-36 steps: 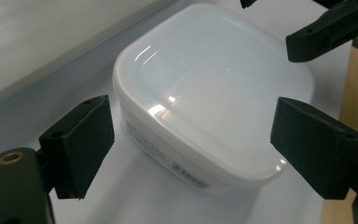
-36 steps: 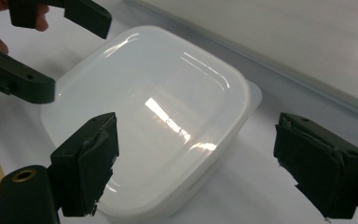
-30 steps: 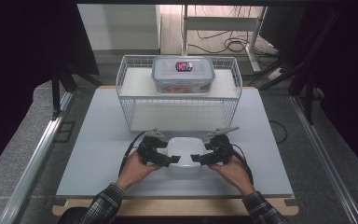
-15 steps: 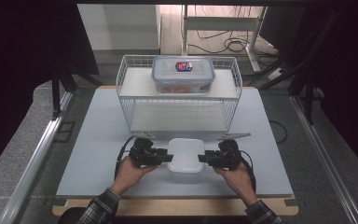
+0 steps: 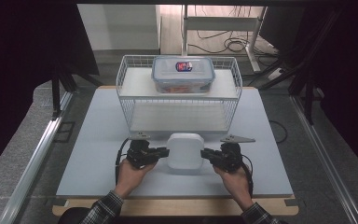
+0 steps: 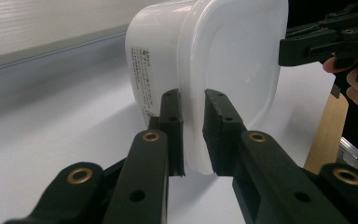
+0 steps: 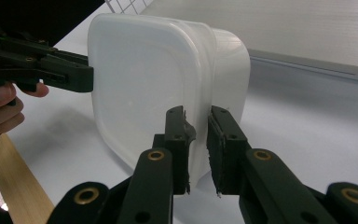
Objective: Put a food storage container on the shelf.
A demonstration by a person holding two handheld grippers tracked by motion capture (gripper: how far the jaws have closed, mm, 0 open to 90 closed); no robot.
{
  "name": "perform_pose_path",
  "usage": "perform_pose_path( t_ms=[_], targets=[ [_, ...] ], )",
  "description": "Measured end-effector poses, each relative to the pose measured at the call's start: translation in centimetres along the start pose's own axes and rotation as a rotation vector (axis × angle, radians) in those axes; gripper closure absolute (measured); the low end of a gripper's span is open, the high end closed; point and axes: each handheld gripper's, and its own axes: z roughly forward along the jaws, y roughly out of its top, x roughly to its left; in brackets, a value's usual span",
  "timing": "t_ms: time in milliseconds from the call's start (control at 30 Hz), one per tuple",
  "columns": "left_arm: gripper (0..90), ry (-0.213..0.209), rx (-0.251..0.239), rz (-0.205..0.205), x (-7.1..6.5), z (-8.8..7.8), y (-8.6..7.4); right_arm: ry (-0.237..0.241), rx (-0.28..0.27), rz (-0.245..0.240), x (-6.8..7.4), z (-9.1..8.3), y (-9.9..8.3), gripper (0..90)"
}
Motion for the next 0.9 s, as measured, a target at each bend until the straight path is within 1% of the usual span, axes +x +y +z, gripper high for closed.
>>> perform_pose_path(
  t_ms=[67, 133, 200, 267, 367, 467, 667, 700, 900],
  targets=[
    [78.8, 0.014, -0.006, 0.009, -0.1, 0.0, 0.0, -0.005, -0.006, -0.004, 0.0, 0.1, 0.0, 78.3],
    [78.8, 0.014, -0.022, 0.011, -0.1, -0.2, 0.1, -0.012, -0.013, -0.019, 0.1, 0.1, 0.0, 78.2],
    [78.9, 0.016, -0.039, 0.019, -0.2, -0.5, 0.3, -0.009, -0.043, -0.026, 0.3, -0.1, 0.2, 78.2],
    [78.9, 0.025, -0.055, 0.038, -0.3, -1.0, 0.6, -0.006, -0.065, -0.04, 0.5, -0.2, 0.4, 78.2],
    [78.9, 0.034, -0.074, 0.053, -0.5, -1.5, 1.0, 0.0, -0.086, -0.056, 0.8, -0.4, 0.8, 78.2],
    [78.9, 0.044, -0.088, 0.07, -0.7, -2.0, 1.3, 0.004, -0.103, -0.073, 1.1, -0.5, 1.3, 78.2],
    [78.9, 0.053, -0.107, 0.088, -1.0, -2.9, 2.2, 0.012, -0.125, -0.104, 1.4, -0.9, 2.4, 78.1],
    [78.9, 0.055, -0.111, 0.091, -1.0, -3.1, 2.4, 0.013, -0.127, -0.102, 1.5, -1.0, 2.6, 78.2],
    [78.9, 0.06, -0.131, 0.114, -1.5, -4.1, 3.9, 0.014, -0.15, -0.132, 2.0, -1.8, 4.1, 78.2]
  ],
)
